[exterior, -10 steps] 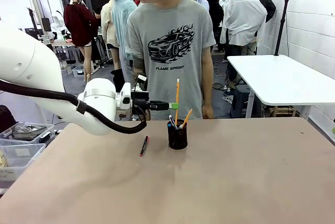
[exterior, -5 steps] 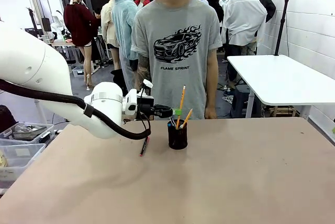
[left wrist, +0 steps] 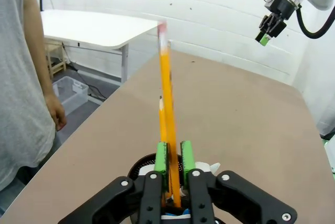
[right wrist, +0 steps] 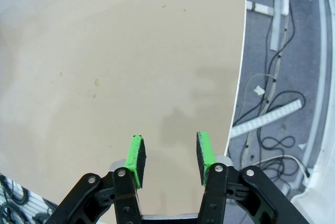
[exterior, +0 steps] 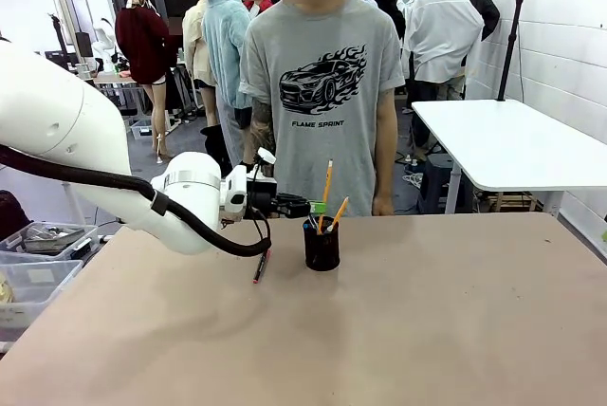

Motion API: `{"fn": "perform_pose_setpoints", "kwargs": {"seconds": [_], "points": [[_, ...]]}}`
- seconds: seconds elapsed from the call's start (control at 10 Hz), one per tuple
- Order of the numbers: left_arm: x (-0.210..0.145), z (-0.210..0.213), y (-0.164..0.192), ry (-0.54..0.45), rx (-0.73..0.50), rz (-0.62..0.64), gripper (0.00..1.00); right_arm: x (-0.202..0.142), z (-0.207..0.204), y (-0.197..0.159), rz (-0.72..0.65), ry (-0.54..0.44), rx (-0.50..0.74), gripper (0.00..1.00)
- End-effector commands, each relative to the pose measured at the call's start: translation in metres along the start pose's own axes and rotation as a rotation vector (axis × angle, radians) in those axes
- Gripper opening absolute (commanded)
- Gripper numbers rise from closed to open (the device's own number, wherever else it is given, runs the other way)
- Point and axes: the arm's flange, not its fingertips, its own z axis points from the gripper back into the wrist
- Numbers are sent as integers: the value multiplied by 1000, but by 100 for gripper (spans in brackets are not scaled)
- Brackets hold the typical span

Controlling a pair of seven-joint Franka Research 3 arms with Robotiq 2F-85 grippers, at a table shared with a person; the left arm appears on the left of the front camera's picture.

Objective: Place the pens into the pen holder.
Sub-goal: Pick up a writing instrument from the table and place it into the Pen holder.

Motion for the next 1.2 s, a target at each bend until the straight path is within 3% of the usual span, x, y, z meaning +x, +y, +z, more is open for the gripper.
{"fn": "perform_pose_setpoints", "kwargs": {"seconds": [0.0,0.3,0.4,0.5,0.7,1.1], "points": [[1,5,-8,-19,26,-38,63,-1,0,-1,6,3,-8,51],[22,19,-11,-64,100,-10,63,-1,0,-1,6,3,-8,51],[42,34,-20,-89,136,-26,63,-1,0,-1,6,3,-8,51],[68,54,-35,-49,176,-17,63,-1,0,-1,6,3,-8,51],[116,108,-72,95,249,-74,63,-1,0,-1,6,3,-8,51],[158,169,-107,453,413,216,63,-1,0,-1,6,3,-8,51]]}}
